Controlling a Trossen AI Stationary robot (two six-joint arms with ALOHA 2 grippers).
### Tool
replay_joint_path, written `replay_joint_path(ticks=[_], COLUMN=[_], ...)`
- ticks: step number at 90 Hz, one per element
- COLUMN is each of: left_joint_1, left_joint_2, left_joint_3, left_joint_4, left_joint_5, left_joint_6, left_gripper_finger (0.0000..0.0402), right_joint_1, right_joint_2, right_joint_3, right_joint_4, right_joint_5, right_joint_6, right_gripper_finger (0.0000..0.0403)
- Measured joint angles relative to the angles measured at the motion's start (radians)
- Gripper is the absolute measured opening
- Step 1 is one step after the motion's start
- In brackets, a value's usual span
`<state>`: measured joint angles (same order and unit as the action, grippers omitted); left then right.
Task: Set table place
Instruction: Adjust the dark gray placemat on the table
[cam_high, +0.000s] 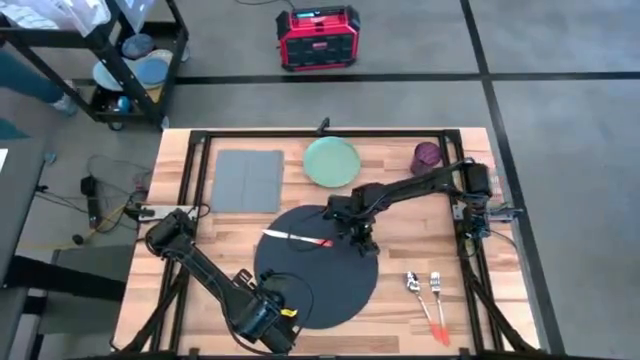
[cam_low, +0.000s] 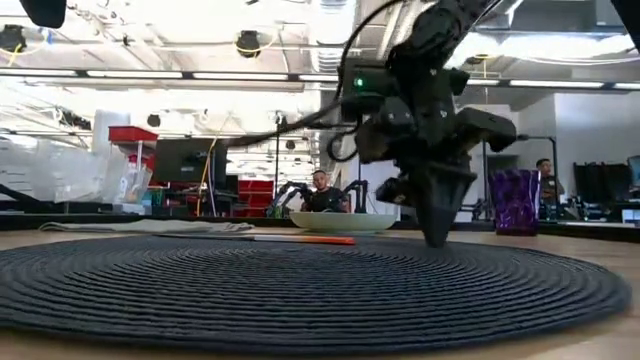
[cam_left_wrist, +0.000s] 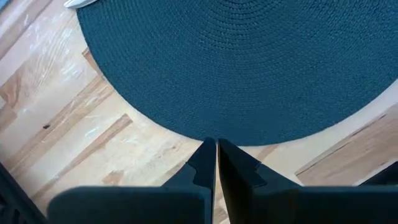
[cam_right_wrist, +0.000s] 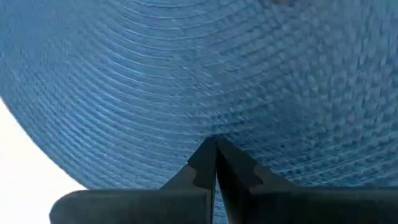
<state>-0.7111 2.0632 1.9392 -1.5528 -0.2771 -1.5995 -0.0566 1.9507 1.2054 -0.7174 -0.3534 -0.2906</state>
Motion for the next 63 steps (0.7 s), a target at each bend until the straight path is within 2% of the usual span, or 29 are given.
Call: replay_joint_path(ticks=[16, 34, 63], left_joint_1=[-0.011, -0.032, -0.064], left_joint_2=[0.0, 0.0, 0.0], left_joint_3=[0.0, 0.0, 0.0], left_joint_4=[0.0, -0.001, -0.001], left_joint_5=[0.0, 0.0, 0.0], left_joint_6=[0.031, 0.051, 0.028], left_gripper_finger=[0.0, 0.0, 0.0], right_joint_1=[-0.011, 0.074, 0.244], right_joint_2=[-0.024, -0.083, -0.078], right_joint_3=[-0.101, -0.223, -0.237], right_joint_4=[0.069, 0.269, 0.601], right_joint_5=[-0.07, -0.09, -0.086], right_joint_6=[0.091, 0.291, 0.635], right_gripper_finger=[0.0, 0.0, 0.0])
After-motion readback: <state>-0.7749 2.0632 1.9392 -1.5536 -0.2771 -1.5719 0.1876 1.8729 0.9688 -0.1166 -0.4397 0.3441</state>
